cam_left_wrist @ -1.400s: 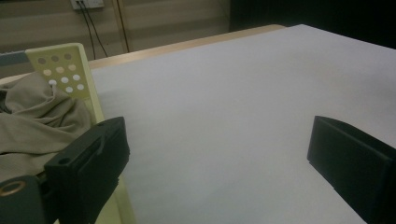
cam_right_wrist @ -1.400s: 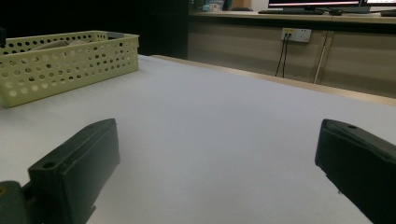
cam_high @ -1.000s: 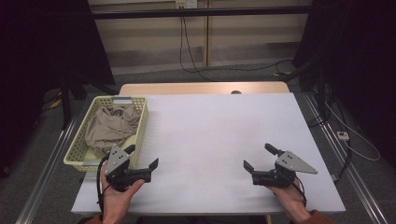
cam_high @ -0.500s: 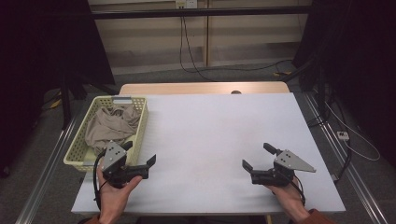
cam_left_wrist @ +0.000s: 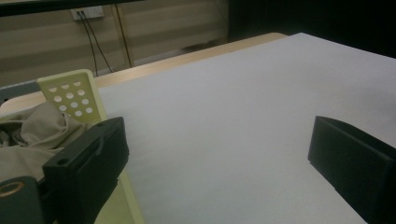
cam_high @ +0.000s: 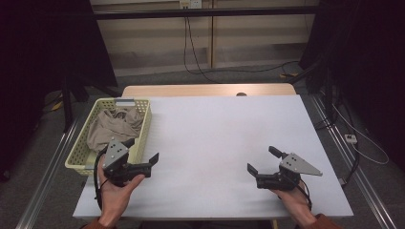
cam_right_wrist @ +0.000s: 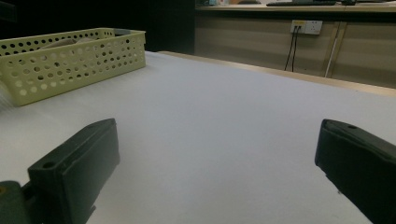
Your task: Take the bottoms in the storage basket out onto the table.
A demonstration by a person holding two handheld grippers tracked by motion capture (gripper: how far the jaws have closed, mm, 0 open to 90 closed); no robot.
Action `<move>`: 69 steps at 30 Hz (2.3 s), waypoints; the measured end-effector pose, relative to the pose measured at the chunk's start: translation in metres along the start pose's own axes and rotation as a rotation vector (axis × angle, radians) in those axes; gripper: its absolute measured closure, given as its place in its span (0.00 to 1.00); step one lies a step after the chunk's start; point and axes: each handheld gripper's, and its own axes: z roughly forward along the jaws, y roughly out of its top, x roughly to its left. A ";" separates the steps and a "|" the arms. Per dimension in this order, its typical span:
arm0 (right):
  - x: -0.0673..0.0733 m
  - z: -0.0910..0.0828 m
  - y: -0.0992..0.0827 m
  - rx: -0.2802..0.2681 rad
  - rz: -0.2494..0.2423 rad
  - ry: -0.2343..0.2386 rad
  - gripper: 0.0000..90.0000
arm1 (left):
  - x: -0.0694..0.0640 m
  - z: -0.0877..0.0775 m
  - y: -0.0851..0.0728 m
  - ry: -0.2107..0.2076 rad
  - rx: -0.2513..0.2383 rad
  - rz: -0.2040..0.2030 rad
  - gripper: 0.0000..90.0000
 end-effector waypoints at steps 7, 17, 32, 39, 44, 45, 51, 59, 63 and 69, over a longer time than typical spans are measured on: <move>0.001 0.001 0.000 0.001 -0.002 0.007 0.00 | 0.008 -0.002 0.012 0.013 -0.006 -0.004 0.05; 0.001 0.002 0.000 0.010 -0.004 0.017 0.00 | 0.021 -0.005 0.025 0.057 -0.031 0.001 0.05; 0.002 0.004 0.000 0.015 -0.004 0.031 0.00 | 0.041 0.001 0.034 0.086 -0.014 -0.018 0.05; 0.002 0.005 0.000 0.016 -0.004 0.035 0.00 | 0.046 0.005 0.039 0.076 -0.001 -0.025 0.05; 0.002 0.005 0.000 0.019 -0.002 0.035 0.00 | 0.043 0.007 0.043 0.093 0.013 -0.014 0.06; 0.002 0.005 0.000 0.020 -0.002 0.036 0.00 | 0.044 0.007 0.043 0.095 0.018 -0.019 0.05; 0.002 0.005 0.000 0.020 0.000 0.038 0.00 | 0.052 0.012 0.045 0.123 0.036 -0.016 0.05; 0.002 0.006 0.000 0.022 0.000 0.040 0.00 | 0.067 0.020 0.045 0.178 0.065 -0.024 0.05; 0.002 0.006 0.000 0.023 0.000 0.041 0.00 | 0.076 0.023 0.045 0.190 0.088 -0.027 0.05; 0.002 0.006 0.000 0.025 0.000 0.043 0.00 | 0.091 0.029 0.045 0.214 0.125 -0.036 0.06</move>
